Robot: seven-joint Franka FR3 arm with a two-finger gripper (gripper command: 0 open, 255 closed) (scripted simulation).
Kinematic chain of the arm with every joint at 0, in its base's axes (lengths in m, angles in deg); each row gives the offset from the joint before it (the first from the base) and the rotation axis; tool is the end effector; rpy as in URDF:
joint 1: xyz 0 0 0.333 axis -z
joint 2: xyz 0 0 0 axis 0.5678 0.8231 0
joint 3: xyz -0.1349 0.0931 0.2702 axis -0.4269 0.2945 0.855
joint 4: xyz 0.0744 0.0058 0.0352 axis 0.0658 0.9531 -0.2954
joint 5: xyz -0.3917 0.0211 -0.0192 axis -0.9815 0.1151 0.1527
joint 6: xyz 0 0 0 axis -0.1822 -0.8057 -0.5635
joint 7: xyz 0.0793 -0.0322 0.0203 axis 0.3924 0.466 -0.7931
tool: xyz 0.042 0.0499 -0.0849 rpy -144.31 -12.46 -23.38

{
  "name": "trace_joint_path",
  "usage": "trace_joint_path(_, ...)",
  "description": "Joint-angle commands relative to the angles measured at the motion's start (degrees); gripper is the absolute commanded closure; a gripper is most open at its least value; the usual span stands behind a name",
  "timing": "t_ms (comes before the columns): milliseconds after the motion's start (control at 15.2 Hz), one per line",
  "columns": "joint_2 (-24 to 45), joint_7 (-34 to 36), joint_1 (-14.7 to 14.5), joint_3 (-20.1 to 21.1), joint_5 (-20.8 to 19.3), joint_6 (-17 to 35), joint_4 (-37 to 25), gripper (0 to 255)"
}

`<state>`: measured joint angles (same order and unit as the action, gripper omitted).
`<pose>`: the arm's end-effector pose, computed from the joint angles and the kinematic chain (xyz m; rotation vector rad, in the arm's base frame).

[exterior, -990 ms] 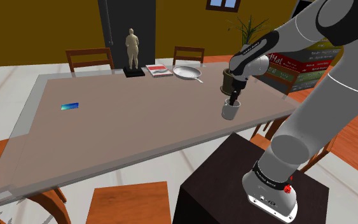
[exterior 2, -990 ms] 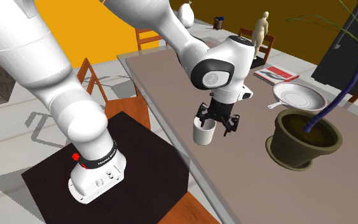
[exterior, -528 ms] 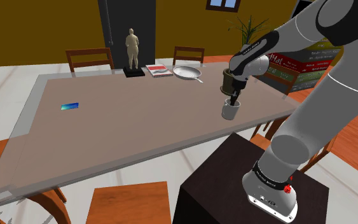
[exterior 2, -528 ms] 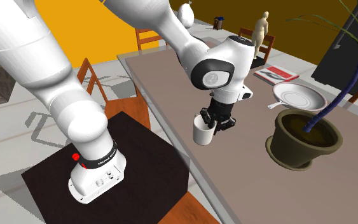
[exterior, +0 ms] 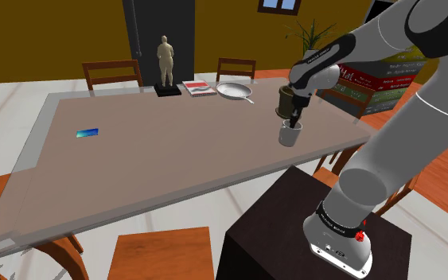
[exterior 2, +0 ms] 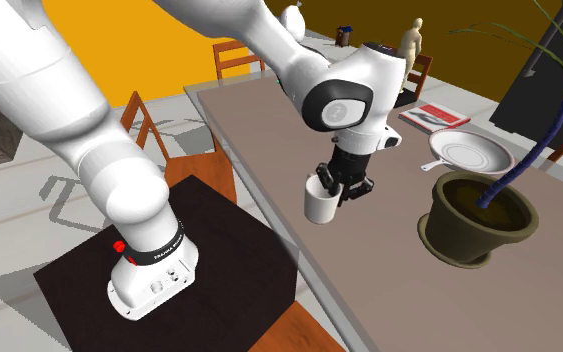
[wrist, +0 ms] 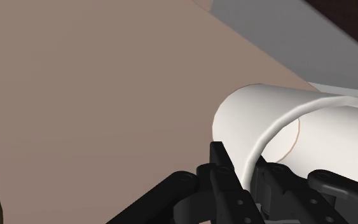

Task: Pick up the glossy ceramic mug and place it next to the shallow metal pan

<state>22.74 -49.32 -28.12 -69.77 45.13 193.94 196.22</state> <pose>0.3395 -0.3011 0.3308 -3.0811 -0.3098 0.0800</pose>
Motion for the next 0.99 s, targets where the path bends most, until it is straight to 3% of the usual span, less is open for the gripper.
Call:
trace_joint_path(0, -1.5, 0.7, 0.1, 0.4, -0.8, -1.8, -0.5, 255)
trace_joint_path(924, -8.4, 3.1, 0.8, 2.7, -3.3, -13.9, -6.2, 255)
